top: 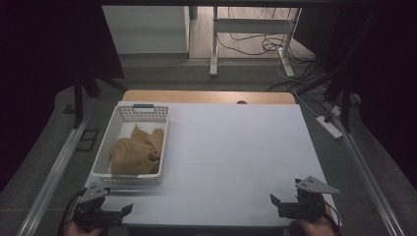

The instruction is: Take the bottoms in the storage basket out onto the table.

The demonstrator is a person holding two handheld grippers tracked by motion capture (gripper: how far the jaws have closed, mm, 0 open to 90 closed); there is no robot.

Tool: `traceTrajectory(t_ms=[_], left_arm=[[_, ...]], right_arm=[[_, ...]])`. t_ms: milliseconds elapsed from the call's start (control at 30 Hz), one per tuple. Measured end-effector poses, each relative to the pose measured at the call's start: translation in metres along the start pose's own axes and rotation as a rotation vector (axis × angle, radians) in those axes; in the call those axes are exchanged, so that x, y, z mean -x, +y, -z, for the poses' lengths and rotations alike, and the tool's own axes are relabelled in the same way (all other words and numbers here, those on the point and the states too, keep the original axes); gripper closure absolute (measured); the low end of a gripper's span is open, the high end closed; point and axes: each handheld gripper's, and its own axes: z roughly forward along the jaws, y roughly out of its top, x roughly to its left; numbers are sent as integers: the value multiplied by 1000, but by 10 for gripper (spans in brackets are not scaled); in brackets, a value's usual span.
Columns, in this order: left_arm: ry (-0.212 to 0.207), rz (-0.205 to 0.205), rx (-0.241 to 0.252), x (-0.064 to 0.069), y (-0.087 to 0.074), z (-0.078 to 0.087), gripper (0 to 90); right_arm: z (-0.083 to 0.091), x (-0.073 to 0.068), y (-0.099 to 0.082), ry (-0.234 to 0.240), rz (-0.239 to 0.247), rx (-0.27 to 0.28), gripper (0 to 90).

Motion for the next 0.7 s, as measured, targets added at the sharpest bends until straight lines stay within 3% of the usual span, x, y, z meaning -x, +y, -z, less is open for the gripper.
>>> traceTrajectory(t_ms=[267, 700], left_arm=[[7, -16, -14, 2, 1, -1, 11], [8, -5, -25, 1, 1, -3, 10]], right_arm=[[-1, -1, 0, 11, 16, -14, 0], [-3, -1, 1, 20, 20, -24, 0]])
